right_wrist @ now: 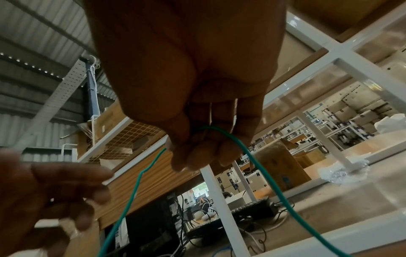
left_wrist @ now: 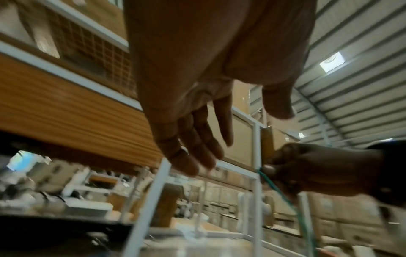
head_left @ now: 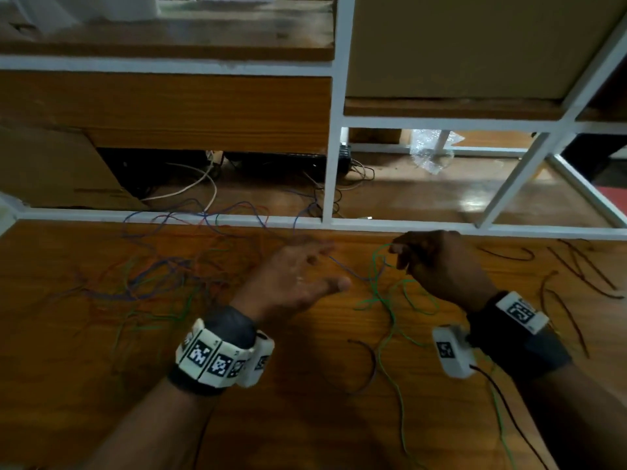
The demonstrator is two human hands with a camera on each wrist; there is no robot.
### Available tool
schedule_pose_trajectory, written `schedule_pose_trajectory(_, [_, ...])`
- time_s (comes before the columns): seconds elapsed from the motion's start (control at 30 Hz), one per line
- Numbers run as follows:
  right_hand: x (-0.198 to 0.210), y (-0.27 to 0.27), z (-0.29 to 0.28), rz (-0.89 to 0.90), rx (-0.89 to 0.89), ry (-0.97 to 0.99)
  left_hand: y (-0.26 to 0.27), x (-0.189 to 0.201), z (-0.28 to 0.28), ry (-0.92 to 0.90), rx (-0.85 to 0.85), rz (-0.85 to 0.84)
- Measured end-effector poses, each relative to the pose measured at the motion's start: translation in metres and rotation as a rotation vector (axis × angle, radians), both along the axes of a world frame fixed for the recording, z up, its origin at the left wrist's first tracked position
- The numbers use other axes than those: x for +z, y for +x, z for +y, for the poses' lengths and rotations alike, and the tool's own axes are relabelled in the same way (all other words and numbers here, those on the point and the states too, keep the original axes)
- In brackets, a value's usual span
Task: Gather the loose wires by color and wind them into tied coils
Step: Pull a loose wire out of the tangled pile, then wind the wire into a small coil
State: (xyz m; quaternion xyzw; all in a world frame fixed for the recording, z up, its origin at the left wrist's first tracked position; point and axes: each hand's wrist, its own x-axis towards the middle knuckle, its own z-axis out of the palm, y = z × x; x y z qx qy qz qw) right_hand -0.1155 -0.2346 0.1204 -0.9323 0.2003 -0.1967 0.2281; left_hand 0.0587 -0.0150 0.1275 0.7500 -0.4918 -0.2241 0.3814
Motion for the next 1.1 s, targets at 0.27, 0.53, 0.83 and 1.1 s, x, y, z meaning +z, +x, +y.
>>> schedule_pose_trajectory(0.27, [0.024,-0.034,-0.013,0.003,-0.031,0.071,-0.049,-0.025,-0.053,0.136,-0.329,-0.025])
schedule_pose_trajectory(0.53, [0.001,-0.097,0.028,-0.291,-0.415,0.088,-0.091,-0.013,-0.071,-0.188,-0.140,1.351])
schedule_pose_trajectory(0.83, [-0.054,-0.133,0.128,-0.131,-0.134,0.636,-0.120,-0.032,-0.084,-0.239,-0.129,1.612])
schedule_pose_trajectory(1.1, [-0.054,-0.207,0.068,-0.023,-0.086,0.460,-0.121,-0.027,-0.110,-0.057,0.096,1.139])
